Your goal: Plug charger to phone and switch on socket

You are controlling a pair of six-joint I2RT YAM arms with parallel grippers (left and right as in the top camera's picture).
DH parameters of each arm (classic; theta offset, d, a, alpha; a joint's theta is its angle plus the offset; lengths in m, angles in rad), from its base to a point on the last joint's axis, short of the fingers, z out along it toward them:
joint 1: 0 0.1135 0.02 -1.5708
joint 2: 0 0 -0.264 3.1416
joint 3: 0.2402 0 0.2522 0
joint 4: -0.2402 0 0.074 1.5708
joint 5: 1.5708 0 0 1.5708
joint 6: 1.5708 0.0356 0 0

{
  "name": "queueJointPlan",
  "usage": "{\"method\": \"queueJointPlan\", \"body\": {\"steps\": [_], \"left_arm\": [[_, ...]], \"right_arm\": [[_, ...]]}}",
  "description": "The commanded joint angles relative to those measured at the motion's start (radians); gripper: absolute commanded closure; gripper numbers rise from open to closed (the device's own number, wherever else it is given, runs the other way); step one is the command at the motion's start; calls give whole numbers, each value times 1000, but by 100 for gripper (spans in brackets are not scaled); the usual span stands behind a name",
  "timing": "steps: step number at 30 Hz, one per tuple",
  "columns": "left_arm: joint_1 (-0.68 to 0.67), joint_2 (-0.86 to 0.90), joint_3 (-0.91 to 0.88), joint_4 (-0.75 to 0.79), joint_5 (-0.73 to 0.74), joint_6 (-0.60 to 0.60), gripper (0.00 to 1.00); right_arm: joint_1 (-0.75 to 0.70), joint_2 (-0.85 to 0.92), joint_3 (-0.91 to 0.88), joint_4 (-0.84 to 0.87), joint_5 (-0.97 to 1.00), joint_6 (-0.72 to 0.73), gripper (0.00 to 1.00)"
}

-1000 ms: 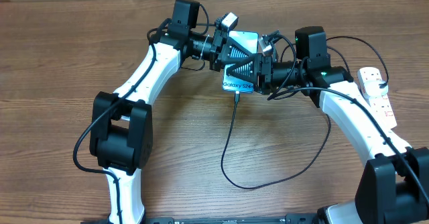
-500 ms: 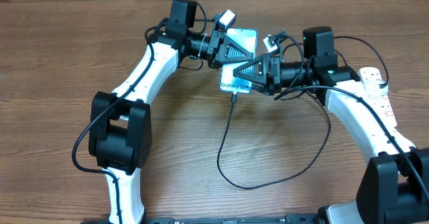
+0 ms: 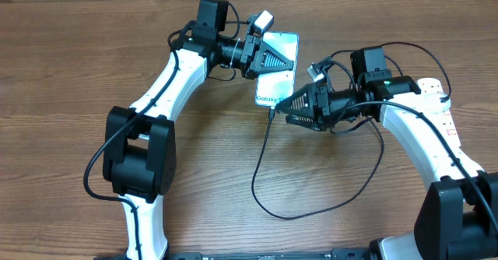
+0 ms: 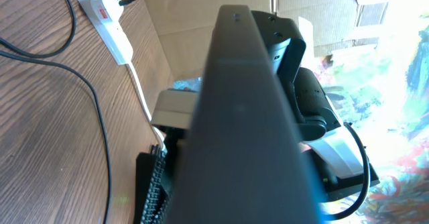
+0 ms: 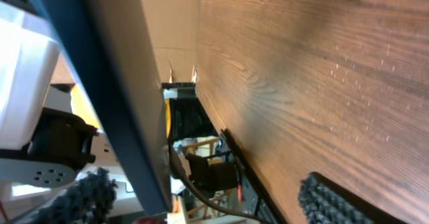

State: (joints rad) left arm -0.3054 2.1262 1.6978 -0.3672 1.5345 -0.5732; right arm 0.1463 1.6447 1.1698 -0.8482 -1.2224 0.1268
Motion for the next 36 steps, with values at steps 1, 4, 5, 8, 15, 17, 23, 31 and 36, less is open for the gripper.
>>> {"method": "queueJointPlan", "body": {"steps": [1, 4, 5, 8, 15, 17, 23, 31, 36], "left_arm": [[4, -30, 0, 5, 45, -19, 96], [4, -30, 0, 5, 45, -36, 96], [4, -30, 0, 5, 44, -45, 96], [4, -30, 0, 5, 16, -128, 96], [4, -30, 0, 6, 0, -190, 96], [4, -30, 0, 6, -3, -190, 96], [4, -30, 0, 6, -24, -190, 96], [4, -30, 0, 5, -28, -201, 96], [4, -30, 0, 6, -70, -284, 96]], "right_arm": [[-2, 0, 21, -27, -3, -52, 16], [-2, 0, 21, -52, -3, -58, 19], [-1, 0, 21, -53, -9, -58, 23], [0, 0, 21, -51, -88, -105, 36], [2, -1, 21, -47, -123, -113, 52], [12, -1, 21, -48, -124, -113, 59], [33, -3, 22, -43, -170, -104, 54], [-14, -66, 23, 16, -42, -14, 50], [-34, -89, 23, 191, -42, 154, 50]]}}
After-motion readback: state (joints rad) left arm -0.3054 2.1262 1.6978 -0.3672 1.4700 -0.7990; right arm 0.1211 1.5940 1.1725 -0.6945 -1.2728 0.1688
